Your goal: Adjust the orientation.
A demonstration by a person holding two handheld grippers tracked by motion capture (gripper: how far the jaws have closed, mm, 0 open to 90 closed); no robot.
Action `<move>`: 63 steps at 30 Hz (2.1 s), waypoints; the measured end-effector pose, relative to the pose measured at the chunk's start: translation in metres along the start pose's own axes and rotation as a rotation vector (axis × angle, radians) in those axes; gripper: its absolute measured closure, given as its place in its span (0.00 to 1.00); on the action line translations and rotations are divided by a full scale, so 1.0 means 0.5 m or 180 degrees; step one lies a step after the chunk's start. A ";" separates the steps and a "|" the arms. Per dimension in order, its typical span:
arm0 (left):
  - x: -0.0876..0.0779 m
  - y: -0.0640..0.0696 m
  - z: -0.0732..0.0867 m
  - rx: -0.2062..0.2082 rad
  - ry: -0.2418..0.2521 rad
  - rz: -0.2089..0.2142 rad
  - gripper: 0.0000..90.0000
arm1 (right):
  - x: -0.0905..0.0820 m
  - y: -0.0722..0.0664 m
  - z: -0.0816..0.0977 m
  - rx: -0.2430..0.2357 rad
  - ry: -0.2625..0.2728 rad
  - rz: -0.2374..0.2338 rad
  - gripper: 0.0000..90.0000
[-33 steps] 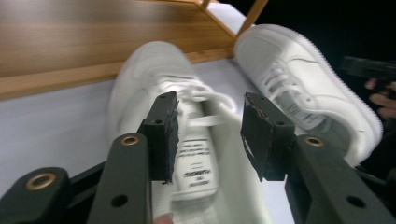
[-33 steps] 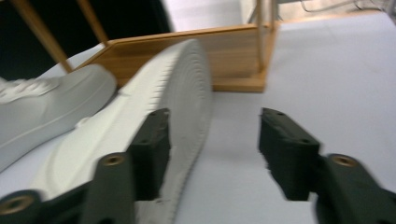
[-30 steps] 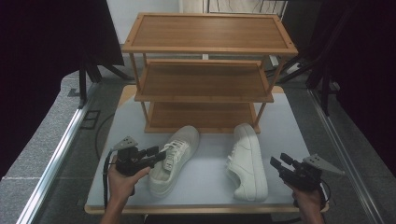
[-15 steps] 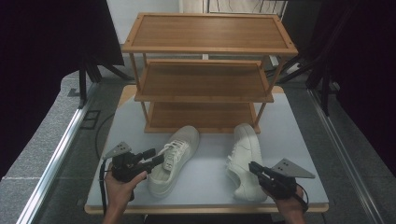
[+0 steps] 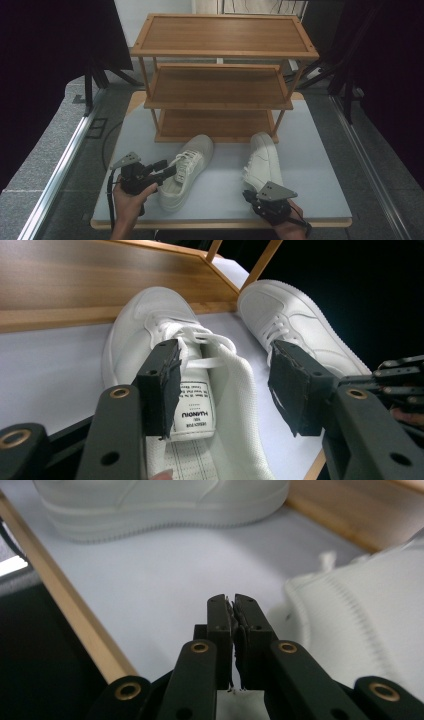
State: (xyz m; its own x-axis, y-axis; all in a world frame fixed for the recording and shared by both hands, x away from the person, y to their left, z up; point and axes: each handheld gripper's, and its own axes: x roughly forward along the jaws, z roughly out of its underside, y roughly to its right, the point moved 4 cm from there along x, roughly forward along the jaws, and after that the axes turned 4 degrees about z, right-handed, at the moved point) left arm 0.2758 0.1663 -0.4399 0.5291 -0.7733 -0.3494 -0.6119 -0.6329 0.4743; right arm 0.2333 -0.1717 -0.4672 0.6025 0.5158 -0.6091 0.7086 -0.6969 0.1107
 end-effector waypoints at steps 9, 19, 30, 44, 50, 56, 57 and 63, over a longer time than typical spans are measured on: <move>-0.008 -0.003 0.002 -0.0031 -0.0010 -0.0041 0.51 | -0.009 0.006 0.015 0.0162 0.0002 0.0022 0.99; -0.014 -0.006 0.005 -0.0052 -0.0005 -0.0064 0.51 | -0.042 0.030 0.019 0.0251 0.0157 0.0097 0.99; -0.015 -0.009 0.009 -0.0080 -0.0009 -0.0079 0.51 | -0.077 0.061 0.017 0.0381 0.0187 0.0260 0.99; -0.002 -0.008 0.013 -0.0085 -0.0080 -0.0066 0.51 | -0.156 0.254 0.143 0.1455 0.0420 0.0338 0.99; -0.004 -0.008 0.012 -0.0097 -0.0066 -0.0062 0.51 | -0.153 0.242 0.132 0.1286 0.0395 0.0352 0.97; -0.008 -0.009 0.011 -0.0112 -0.0047 -0.0051 0.51 | -0.164 0.229 0.105 0.1194 0.0430 0.0522 0.92; -0.008 -0.009 0.011 -0.0117 -0.0042 -0.0050 0.51 | -0.164 0.222 0.097 0.1138 0.0427 0.0529 0.91; -0.006 -0.007 0.011 -0.0101 -0.0057 -0.0035 0.51 | -0.143 0.164 0.052 0.0820 0.0325 0.0474 0.92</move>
State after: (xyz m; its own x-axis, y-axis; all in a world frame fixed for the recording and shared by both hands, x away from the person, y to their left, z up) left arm 0.2729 0.1705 -0.4448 0.5247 -0.7671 -0.3690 -0.5870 -0.6400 0.4958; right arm 0.2389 -0.2789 -0.4351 0.7356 0.4368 -0.5178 0.5011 -0.8652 -0.0178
